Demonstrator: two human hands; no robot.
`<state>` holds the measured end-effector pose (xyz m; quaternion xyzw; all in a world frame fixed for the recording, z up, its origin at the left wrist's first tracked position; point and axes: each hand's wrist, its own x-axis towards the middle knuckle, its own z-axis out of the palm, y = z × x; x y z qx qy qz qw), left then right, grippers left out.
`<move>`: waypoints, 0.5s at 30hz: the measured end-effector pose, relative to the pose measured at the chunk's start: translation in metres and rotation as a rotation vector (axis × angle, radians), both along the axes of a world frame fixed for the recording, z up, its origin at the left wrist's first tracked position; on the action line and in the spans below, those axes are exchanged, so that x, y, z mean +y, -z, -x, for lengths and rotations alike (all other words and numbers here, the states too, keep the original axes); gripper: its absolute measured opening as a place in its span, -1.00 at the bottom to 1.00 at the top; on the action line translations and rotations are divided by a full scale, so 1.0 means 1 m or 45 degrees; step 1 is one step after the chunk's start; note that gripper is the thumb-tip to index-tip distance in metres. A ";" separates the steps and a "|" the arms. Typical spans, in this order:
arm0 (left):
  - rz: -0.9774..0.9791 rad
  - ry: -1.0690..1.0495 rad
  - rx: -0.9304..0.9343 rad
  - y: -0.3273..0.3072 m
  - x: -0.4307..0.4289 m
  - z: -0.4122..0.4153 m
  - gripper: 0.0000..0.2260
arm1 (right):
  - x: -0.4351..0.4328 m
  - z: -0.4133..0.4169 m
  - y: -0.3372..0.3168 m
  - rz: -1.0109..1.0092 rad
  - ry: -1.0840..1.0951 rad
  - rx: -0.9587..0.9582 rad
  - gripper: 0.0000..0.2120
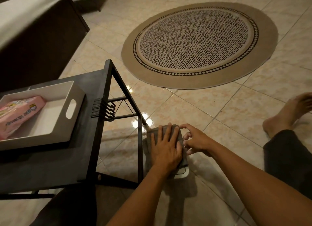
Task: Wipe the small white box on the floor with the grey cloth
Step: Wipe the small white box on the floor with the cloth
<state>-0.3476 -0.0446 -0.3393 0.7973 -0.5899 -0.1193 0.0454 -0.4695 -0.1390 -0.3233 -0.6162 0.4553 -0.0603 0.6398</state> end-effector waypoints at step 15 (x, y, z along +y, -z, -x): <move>0.041 -0.107 0.006 0.007 0.032 -0.023 -0.44 | 0.002 0.000 0.000 -0.054 0.040 -0.031 -0.44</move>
